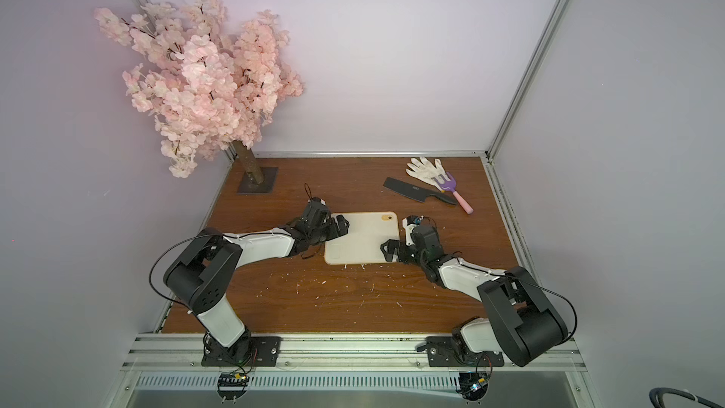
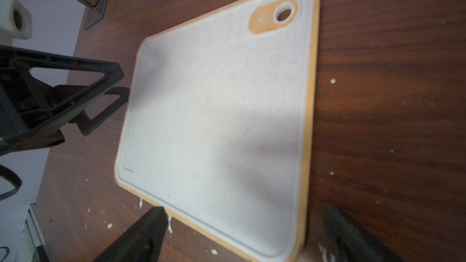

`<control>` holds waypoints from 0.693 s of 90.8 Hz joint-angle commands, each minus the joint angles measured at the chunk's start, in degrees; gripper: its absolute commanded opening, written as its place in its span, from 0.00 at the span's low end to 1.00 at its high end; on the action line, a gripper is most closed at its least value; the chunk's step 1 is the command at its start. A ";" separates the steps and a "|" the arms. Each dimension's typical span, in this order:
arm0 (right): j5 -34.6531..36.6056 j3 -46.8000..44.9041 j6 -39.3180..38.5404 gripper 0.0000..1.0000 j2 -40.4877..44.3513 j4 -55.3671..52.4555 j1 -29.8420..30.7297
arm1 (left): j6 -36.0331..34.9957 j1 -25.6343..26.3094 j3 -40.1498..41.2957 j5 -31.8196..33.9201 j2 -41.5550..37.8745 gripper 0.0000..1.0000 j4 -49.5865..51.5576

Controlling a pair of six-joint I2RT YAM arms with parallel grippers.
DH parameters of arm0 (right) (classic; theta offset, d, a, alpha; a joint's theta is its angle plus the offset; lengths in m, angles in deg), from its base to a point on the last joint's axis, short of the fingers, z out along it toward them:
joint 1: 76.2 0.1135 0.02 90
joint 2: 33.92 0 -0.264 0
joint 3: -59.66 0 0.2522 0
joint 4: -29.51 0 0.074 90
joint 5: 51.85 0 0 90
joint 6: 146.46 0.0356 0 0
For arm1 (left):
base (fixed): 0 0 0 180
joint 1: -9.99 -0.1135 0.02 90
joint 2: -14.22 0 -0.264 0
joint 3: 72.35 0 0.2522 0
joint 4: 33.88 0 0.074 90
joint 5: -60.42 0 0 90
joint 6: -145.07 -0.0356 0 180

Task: Align the knife with the edge of the cutting board
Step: Adjust the work surface at the center of the board.

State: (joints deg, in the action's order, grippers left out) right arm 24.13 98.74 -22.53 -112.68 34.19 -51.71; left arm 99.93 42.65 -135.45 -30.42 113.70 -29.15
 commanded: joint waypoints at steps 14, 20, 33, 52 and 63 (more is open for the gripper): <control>0.14 -0.70 0.99 1.00 1.89 -0.42 1.41 | 0.78 1.59 -1.07 -1.40 2.52 1.00 4.54; 0.38 -0.77 0.92 1.00 2.01 -0.80 1.45 | 0.76 1.63 -1.11 -1.36 2.37 1.00 4.62; 0.43 -0.95 1.09 1.00 2.51 -0.93 2.02 | 0.55 1.63 -1.66 -1.07 2.48 1.00 5.33; 1.04 -0.93 0.80 1.00 3.58 -2.28 2.36 | 0.53 1.60 -2.32 -0.95 2.97 1.00 5.61; 1.30 -1.08 0.78 0.99 4.06 -2.59 2.48 | 0.58 1.61 -2.55 -1.03 3.23 1.00 5.53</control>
State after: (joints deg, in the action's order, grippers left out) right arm 25.22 98.00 -21.92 -110.19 31.98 -49.83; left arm 99.98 43.39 -137.53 -30.25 114.90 -27.56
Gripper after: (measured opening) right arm 0.995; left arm 0.997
